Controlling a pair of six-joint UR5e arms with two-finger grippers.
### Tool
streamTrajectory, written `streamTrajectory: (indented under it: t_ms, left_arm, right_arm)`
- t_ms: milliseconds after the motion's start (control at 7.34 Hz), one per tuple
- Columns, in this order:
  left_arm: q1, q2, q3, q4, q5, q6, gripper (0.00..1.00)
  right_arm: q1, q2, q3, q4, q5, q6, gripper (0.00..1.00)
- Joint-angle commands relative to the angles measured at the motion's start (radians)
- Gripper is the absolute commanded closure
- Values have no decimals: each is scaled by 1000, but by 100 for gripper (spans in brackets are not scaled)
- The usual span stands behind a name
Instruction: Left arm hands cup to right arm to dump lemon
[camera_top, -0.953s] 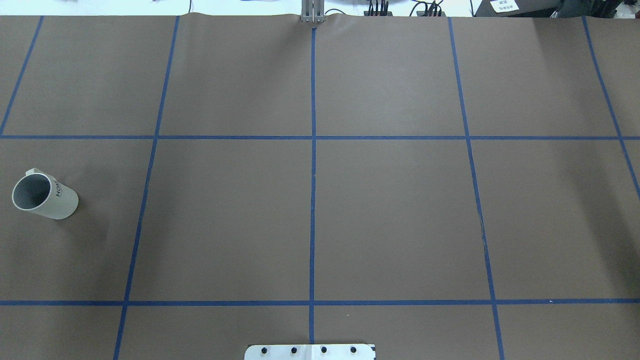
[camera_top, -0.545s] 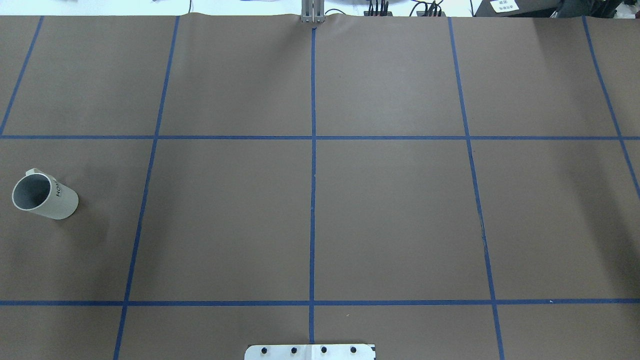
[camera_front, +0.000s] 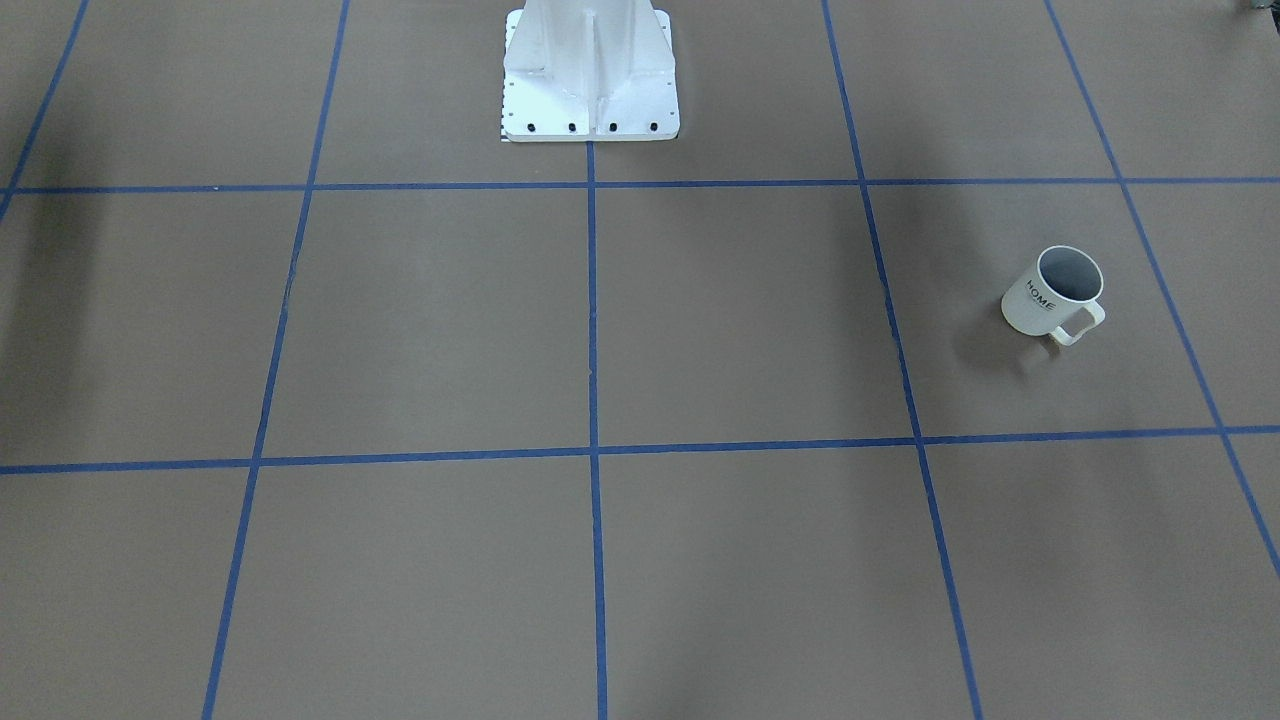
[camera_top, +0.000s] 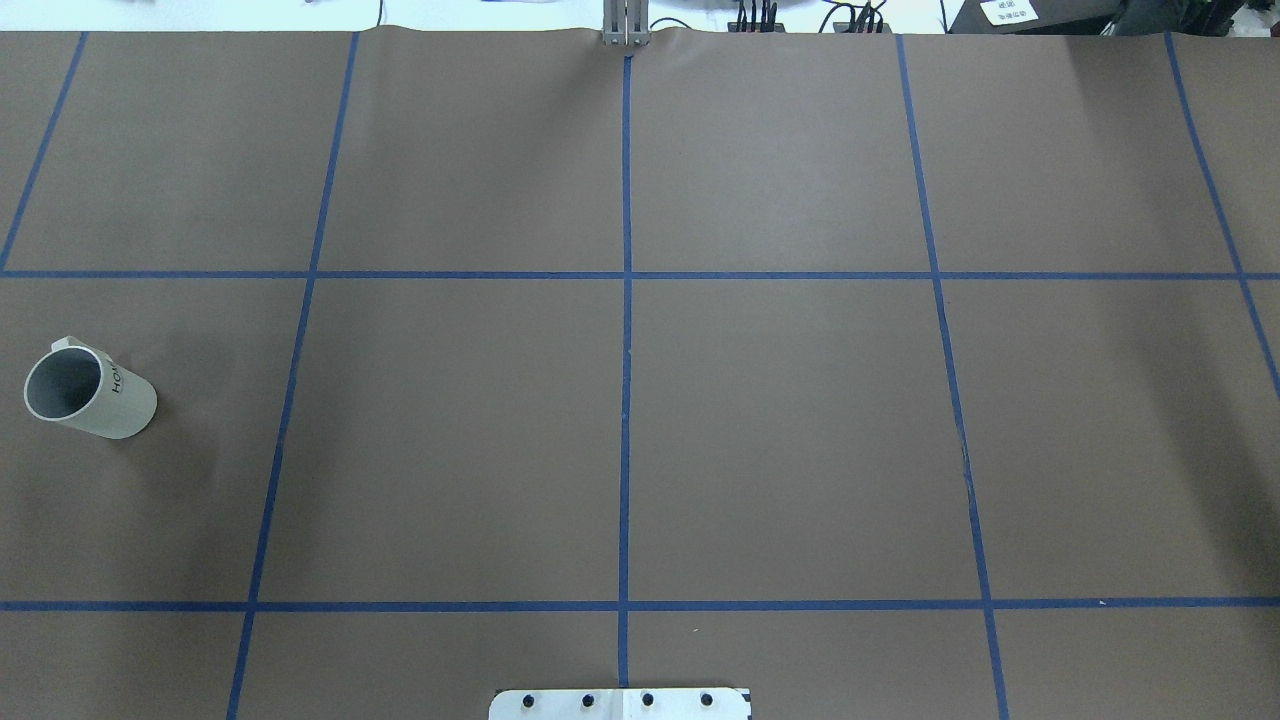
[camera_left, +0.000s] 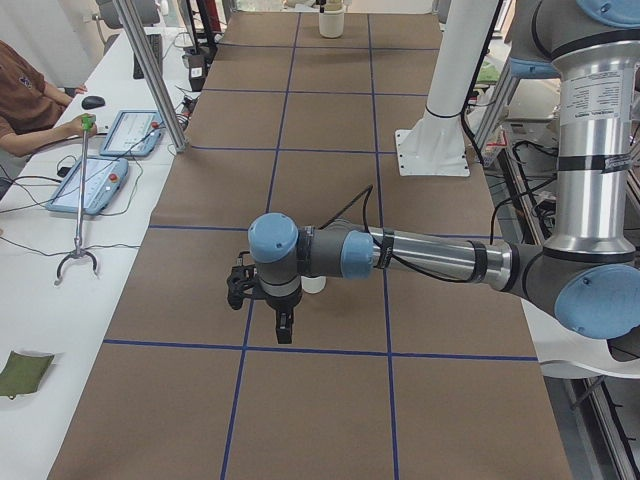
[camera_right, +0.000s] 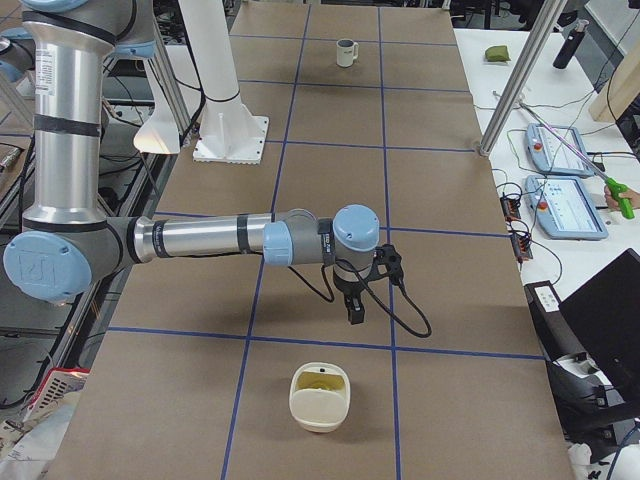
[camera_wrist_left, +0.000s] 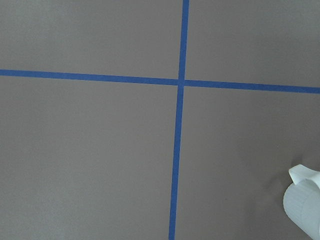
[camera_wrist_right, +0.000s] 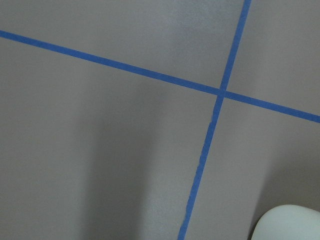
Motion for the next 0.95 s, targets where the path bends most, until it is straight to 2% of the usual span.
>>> streamTrajectory:
  t_ms: [0,272,409,817]
  left_arm:
    - [2,-4,-6,0,-1,1,0]
    - [2,-2,-6,0,-16,1,0]
    - [2,2,5,-3,-57,1,0]
    - [2,5,2,-3,-67,2,0]
  right_arm:
    - [0,5,0,0,-1,0,0]
    - [0,5,3,0,1,0,0]
    - [-1,3,2,0,1,0,0]
    - [-2,8,2,0,1,-2,0]
